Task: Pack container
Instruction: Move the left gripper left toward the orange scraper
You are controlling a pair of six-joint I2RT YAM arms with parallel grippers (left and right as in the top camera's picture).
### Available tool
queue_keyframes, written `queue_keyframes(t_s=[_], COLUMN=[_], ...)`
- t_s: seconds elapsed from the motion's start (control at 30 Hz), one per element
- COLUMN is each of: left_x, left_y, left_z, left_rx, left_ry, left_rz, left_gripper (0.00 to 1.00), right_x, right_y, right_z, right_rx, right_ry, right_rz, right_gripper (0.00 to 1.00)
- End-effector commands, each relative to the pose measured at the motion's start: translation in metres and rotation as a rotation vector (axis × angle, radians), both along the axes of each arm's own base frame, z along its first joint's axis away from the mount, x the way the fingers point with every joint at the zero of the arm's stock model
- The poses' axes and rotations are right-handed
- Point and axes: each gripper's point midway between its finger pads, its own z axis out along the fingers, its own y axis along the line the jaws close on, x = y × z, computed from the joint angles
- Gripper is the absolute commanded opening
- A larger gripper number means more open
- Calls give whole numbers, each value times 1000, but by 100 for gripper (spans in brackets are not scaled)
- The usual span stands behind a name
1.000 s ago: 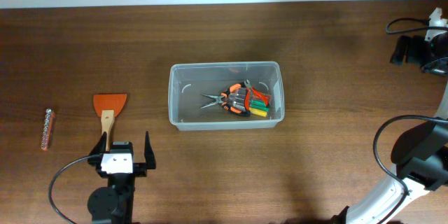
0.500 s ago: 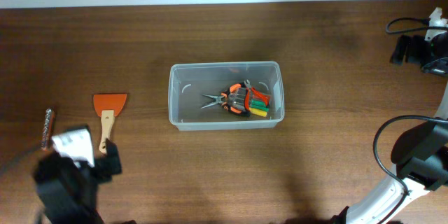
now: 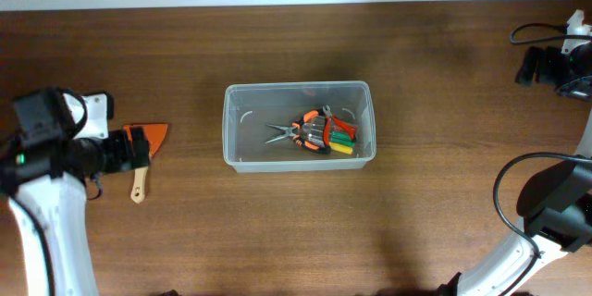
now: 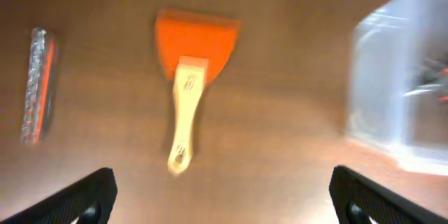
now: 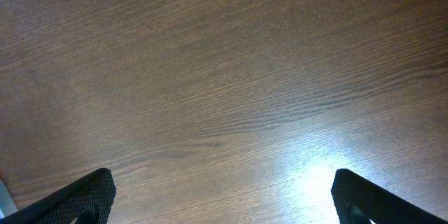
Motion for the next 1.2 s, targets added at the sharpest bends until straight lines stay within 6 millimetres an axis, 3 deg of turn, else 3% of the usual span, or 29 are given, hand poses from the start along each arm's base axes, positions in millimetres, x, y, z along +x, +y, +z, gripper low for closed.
queue_keyframes(t_s=[0.0,0.07,0.27,0.47,0.73,0.9,1.17], left_x=[-8,-8,-2,22,27,34,43], left_y=[43,51,48,52,51,35,43], left_z=[6,5,-14,-23,-24,-27,-65], left_rx=[196,219,164,155,143,65,72], left_ry=[119,167,246,191,176,146,215], left_rz=[91,101,79,76,71,6,-36], left_gripper=[99,99,99,99,99,99,99], right_x=[1,1,1,1,1,1,1], right_y=[2,2,2,2,2,2,2], right_z=[-1,-1,-1,-1,-2,-1,-1], right_rx=[11,12,11,11,11,11,11], right_ry=[-3,-3,-3,-3,-2,-3,-3], right_rz=[-5,-6,-5,-5,-5,-5,-5], right_gripper=[99,99,99,99,99,99,99])
